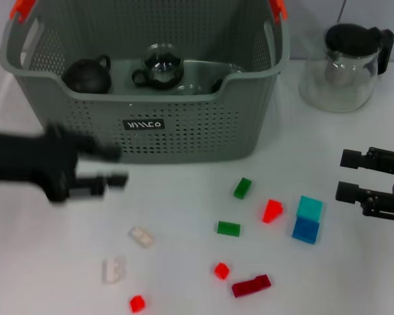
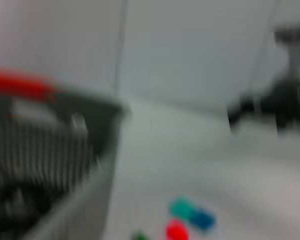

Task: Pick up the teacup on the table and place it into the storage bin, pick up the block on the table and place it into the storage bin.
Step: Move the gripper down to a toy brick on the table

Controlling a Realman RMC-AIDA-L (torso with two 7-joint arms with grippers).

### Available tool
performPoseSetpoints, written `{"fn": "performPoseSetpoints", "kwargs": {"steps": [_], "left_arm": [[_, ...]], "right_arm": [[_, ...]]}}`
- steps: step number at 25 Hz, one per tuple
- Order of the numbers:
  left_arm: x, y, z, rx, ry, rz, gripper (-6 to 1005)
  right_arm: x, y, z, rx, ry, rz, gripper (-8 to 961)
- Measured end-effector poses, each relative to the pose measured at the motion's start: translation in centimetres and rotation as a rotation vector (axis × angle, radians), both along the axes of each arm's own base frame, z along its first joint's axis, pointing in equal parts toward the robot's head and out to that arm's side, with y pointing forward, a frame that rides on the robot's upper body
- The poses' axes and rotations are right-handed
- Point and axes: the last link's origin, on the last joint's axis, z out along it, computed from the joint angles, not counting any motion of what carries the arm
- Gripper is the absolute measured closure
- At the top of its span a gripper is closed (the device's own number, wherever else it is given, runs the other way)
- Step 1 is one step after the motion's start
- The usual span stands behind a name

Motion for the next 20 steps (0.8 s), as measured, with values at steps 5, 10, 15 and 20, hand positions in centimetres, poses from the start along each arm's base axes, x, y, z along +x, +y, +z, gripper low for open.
{"fn": "performPoseSetpoints", "kwargs": {"steps": [5,10,15,20], "left_arm": [[-2.0,-1.0,-3.1,-0.008,0.084,0.023,541],[-4.2,-2.5,-4.9,0.016,0.122,-0.015,541],[-5.6,-3.8,-5.7,0.001,0.126,-0.005,541],[-6.5,-4.6,-6.6,-0.034,0.149,-0.014,540]], "right_arm": [[0.1,-0.1,-0.1,0.002,-0.001,-0.008,207],[0.2,-0.1,-0.1,0.001,-0.001,-0.011,207],[0.2,-0.1,-0.1,0.001,-0.001,-0.015,208],[0.3,-0.1,-0.1,0.002,-0.003,-0.019,208]]}}
